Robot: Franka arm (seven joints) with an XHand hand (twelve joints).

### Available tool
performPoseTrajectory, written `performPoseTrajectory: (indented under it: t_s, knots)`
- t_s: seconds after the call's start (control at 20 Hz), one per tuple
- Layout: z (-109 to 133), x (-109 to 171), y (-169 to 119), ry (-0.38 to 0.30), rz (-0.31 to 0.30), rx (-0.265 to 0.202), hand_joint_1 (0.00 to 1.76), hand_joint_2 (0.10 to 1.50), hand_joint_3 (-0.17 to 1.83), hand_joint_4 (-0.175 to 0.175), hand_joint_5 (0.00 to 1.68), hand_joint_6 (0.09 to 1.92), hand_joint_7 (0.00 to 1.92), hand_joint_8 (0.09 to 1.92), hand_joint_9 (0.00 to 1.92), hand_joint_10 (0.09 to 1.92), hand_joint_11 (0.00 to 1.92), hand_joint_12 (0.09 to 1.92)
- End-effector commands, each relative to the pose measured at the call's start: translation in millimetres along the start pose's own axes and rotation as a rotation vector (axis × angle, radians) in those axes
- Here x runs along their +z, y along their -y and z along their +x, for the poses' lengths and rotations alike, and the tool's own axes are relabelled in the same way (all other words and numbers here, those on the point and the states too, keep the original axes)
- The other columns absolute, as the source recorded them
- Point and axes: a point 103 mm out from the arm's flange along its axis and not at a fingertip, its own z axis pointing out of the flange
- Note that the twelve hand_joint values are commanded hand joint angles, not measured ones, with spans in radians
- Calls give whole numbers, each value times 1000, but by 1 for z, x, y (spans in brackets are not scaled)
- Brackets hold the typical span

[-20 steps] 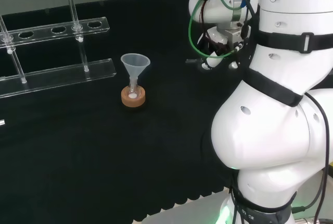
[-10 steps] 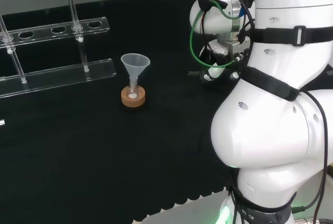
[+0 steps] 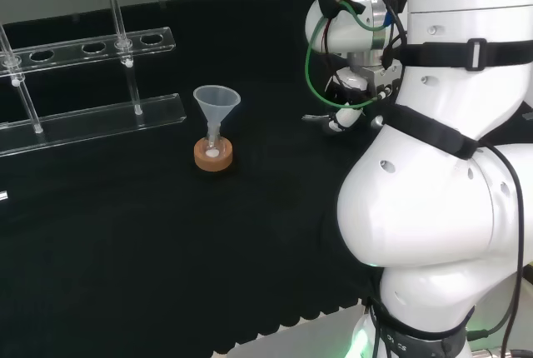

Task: Put the weighing funnel back on the table.

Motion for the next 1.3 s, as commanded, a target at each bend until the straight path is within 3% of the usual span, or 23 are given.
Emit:
performPoseTrajectory:
  t_s: [0.05, 0.2, 0.35, 0.45, 0.85, 1.15, 1.3]
  knots:
    - [-5, -51, 16, 61, 42, 8, 606, 537, 356, -143, 446, 679, 837, 847, 1268, 104, 1299, 743]
    - [0, -78, 30, 88, 34, 1, 479, 544, 243, -129, 347, 459, 577, 810, 1031, 87, 918, 1104]
    - [8, -103, 45, 102, 20, -19, 428, 560, 161, -130, 323, 298, 431, 799, 895, 87, 725, 1248]
    - [13, -121, 56, 70, 1, -37, 413, 574, 118, -132, 328, 216, 387, 796, 850, 87, 651, 1293]
    - [32, -194, 90, -77, -62, -116, 397, 595, 71, -132, 354, 127, 340, 783, 805, 87, 541, 1343]
    - [51, -211, 90, -100, -96, -147, 395, 600, 64, -132, 368, 116, 338, 780, 800, 87, 525, 1351]
    - [62, -214, 83, -112, -102, -140, 395, 603, 62, -132, 377, 114, 337, 778, 799, 87, 518, 1353]
